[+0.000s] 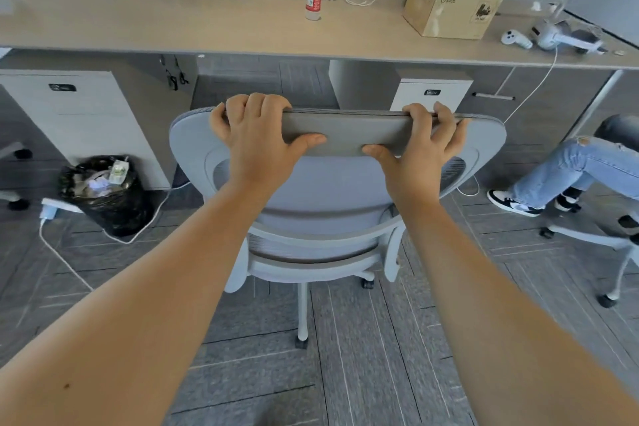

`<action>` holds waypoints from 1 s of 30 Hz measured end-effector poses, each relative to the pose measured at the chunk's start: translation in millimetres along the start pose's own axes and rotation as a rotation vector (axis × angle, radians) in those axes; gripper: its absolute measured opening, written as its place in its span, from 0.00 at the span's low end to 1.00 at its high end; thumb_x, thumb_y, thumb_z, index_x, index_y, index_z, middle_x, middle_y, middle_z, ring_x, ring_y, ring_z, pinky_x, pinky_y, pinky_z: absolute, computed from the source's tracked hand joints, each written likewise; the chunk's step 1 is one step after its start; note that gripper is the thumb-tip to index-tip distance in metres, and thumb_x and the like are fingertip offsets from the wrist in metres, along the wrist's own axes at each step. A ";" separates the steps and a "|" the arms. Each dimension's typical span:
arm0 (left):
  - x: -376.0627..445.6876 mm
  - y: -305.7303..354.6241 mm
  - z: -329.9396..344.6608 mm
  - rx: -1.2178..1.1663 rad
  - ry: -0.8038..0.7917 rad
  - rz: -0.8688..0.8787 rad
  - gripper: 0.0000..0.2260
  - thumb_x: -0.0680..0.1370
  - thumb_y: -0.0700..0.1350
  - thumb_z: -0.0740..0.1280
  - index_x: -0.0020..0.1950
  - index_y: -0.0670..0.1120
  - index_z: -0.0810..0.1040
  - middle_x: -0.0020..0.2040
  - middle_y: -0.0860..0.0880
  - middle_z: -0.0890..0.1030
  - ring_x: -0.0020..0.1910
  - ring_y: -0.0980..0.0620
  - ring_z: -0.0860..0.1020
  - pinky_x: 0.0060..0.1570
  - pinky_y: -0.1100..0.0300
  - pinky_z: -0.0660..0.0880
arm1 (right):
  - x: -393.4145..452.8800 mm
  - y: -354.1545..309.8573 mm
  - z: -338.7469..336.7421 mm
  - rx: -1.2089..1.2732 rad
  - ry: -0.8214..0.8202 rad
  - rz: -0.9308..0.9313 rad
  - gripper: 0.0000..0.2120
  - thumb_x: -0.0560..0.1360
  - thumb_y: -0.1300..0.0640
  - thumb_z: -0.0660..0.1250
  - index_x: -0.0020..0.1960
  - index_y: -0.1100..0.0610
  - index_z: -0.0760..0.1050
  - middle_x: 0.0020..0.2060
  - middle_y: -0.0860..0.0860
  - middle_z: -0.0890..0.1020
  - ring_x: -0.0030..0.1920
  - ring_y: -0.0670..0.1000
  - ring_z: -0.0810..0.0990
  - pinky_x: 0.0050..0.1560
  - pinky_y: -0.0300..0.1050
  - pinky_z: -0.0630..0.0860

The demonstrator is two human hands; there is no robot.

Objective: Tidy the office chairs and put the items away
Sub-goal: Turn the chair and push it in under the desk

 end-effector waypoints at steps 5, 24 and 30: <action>36.5 -15.0 26.1 -0.026 0.008 -0.003 0.32 0.62 0.65 0.62 0.49 0.39 0.76 0.47 0.40 0.80 0.54 0.36 0.72 0.60 0.42 0.61 | 40.3 1.5 26.3 -0.031 0.008 0.013 0.31 0.67 0.50 0.72 0.66 0.57 0.66 0.72 0.60 0.55 0.73 0.66 0.42 0.72 0.61 0.54; 195.9 -78.1 146.1 0.044 0.023 -0.105 0.31 0.63 0.64 0.60 0.50 0.38 0.74 0.50 0.38 0.76 0.56 0.36 0.70 0.67 0.40 0.52 | 238.7 8.5 141.7 -0.039 -0.110 -0.045 0.32 0.67 0.48 0.72 0.67 0.54 0.64 0.73 0.56 0.55 0.74 0.62 0.43 0.62 0.44 0.53; 246.6 -112.6 166.3 0.089 0.030 -0.104 0.31 0.63 0.63 0.61 0.50 0.37 0.74 0.50 0.37 0.76 0.55 0.33 0.69 0.65 0.38 0.54 | 284.2 -3.6 190.2 -0.033 -0.096 -0.078 0.31 0.66 0.48 0.73 0.64 0.54 0.67 0.71 0.58 0.57 0.73 0.65 0.45 0.70 0.52 0.46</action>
Point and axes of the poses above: each hand's wrist, its own x-axis towards the middle knuckle, its own z-axis out of the palm, y = z × x, the point moved 7 cm from there along x, towards the middle knuckle
